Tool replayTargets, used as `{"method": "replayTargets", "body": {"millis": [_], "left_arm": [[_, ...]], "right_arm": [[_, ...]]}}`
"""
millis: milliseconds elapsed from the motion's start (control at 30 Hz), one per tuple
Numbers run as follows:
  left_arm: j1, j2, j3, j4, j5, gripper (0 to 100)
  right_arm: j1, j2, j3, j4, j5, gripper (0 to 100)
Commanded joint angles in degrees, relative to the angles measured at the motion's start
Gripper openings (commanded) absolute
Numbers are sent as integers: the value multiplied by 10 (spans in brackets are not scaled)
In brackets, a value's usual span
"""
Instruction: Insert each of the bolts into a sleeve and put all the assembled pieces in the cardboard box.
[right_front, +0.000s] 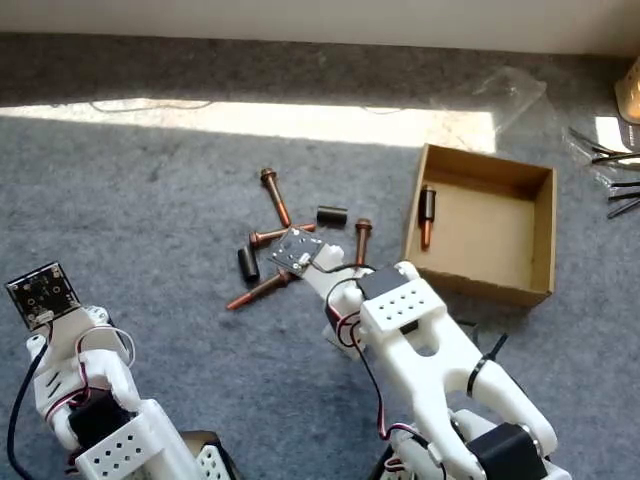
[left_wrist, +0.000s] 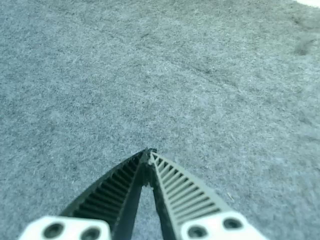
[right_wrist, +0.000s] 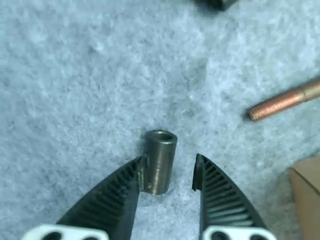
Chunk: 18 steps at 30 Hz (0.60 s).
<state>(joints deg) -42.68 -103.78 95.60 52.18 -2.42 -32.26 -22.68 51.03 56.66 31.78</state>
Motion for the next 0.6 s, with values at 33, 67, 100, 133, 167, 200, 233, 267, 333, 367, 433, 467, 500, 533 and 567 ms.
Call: {"method": "replayTargets", "body": {"millis": [33,67,100,133,167,200,233,267,333,367,433,467,500,533,567], "left_arm": [[9,-9,0,-11,-4,18],[9,-9,0,-11,-4,18],[9,-9,0,-11,-4,18],[9,-9,0,-11,-4,18],[9,-9,0,-11,-4,18],[9,-9,0,-11,-4,18],[9,-9,0,-11,-4,18],[9,-9,0,-11,-4,18],[9,-9,0,-11,-4,18],[9,-9,0,-11,-4,18],[9,-9,0,-11,-4,18],[9,-9,0,-11,-4,18],[9,-9,0,-11,-4,18],[9,-9,0,-11,-4,18],[9,-9,0,-11,-4,18]], "right_arm": [[0,0,12,-23,-4,138],[0,0,16,-28,-4,138],[0,0,15,-32,-4,138],[0,0,15,-36,-4,138],[0,0,17,-41,-4,138],[0,0,17,-44,-4,138],[0,0,20,-44,-4,138],[0,0,20,-44,-4,138],[0,0,18,-44,-3,138],[0,1,17,-44,-3,138],[0,12,16,-43,-3,138],[0,24,16,-43,-3,138],[0,42,16,-43,-4,138],[0,61,16,-43,-5,138],[0,76,16,-44,-6,138]]}}
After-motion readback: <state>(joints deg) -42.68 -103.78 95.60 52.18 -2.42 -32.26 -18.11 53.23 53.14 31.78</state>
